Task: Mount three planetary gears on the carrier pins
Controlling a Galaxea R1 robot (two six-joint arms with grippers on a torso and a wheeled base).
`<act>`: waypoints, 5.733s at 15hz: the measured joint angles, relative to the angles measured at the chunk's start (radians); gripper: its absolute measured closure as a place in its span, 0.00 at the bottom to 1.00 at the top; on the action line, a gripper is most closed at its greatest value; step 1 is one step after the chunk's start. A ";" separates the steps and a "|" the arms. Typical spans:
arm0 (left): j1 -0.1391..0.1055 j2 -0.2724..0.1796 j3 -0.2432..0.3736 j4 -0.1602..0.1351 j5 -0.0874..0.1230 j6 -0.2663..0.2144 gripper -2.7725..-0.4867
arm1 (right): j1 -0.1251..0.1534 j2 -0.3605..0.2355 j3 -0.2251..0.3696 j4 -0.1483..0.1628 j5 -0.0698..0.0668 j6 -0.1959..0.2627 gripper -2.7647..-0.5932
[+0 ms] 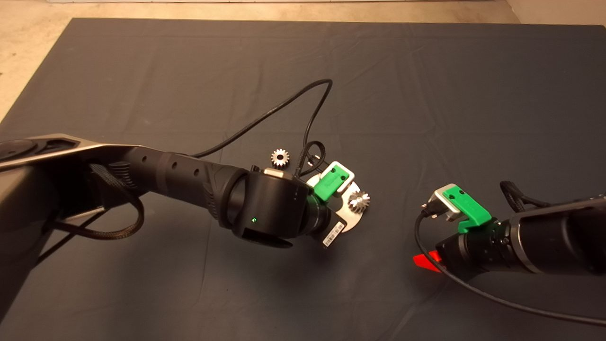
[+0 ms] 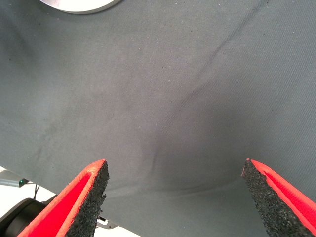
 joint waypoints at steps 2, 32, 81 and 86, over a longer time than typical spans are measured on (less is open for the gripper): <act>0.006 0.000 0.000 0.006 0.000 0.000 0.87 | 0.000 0.000 0.000 0.001 0.000 0.000 0.34; 0.027 -0.045 -0.016 0.052 -0.053 0.038 0.88 | 0.000 0.000 0.000 0.004 0.000 0.000 0.34; 0.033 -0.039 0.016 0.061 -0.049 -0.074 0.88 | 0.020 -0.002 0.000 0.016 0.000 0.000 0.34; 0.034 -0.040 0.016 0.072 -0.049 -0.074 0.88 | 0.022 -0.002 0.000 0.018 0.000 0.000 0.34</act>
